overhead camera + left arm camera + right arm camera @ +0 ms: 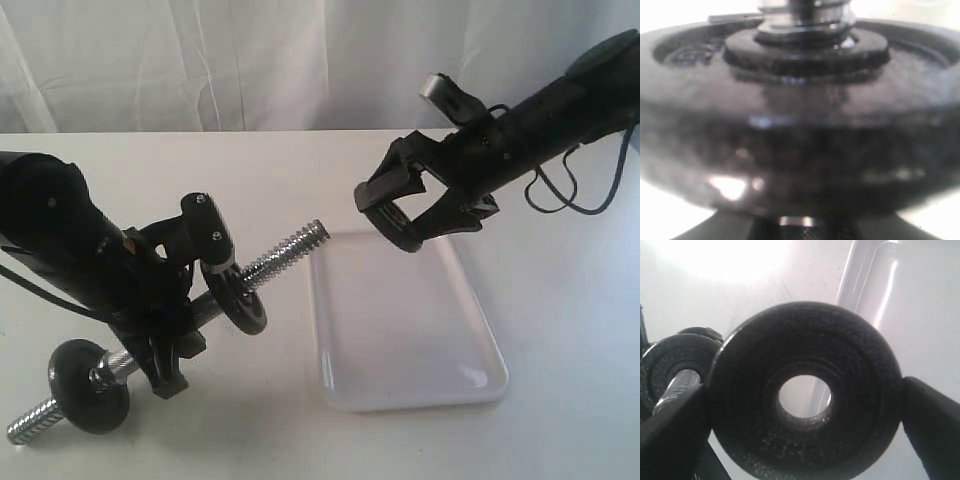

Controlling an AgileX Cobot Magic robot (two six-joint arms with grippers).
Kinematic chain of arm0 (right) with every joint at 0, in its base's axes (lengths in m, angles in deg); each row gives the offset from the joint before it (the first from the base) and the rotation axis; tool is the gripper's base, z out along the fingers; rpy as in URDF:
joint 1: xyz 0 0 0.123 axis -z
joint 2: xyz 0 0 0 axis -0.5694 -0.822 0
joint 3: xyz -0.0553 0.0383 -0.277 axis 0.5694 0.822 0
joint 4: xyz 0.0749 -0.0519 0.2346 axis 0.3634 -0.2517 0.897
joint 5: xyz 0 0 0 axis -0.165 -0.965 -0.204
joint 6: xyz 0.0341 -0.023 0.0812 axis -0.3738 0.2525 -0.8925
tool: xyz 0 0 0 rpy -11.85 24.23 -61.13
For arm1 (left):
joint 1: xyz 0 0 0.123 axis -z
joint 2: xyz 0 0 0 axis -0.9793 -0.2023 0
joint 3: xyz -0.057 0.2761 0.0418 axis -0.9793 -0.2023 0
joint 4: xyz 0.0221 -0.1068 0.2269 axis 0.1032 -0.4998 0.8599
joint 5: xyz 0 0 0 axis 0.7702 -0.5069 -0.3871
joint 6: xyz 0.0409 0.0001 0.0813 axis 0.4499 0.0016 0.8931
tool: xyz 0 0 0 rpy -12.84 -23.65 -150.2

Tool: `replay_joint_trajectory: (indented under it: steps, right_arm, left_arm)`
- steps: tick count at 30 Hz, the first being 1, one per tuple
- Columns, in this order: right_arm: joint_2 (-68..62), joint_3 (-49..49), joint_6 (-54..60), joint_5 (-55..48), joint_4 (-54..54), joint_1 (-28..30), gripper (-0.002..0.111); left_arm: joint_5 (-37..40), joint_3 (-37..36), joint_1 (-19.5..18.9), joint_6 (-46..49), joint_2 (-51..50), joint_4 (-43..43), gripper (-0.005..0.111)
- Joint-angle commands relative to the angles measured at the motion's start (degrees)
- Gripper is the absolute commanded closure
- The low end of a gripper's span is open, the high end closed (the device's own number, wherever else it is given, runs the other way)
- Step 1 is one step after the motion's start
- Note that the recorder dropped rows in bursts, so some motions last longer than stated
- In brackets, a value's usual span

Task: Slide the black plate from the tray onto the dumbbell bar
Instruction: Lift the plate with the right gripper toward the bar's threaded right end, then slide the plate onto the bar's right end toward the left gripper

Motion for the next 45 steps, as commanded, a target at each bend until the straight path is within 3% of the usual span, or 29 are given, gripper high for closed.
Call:
replay_joint_trajectory:
  steps: [1,6,18,45]
  right_arm:
    - [1.3,1.9,1.4,-1.6,4.8,0.4,0.108]
    - [3.6,5.8,5.5,-1.6,12.8,0.4,0.108]
    - [10.4,12.4,11.7,-1.6,19.0,0.4,0.108]
    - [9.7,14.3,15.0,-1.6,21.8,-5.4,0.108]
  left_arm:
    - [-3.1,1.5,-0.2,-0.4,3.2,-2.0,0.107]
    - [-3.1,1.5,-0.2,-0.4,3.2,-2.0,0.107]
    - [-3.3,1.5,-0.2,-0.4,3.2,-1.9,0.107]
    - [-3.4,1.5,-0.2,-0.4,3.2,-1.9,0.107]
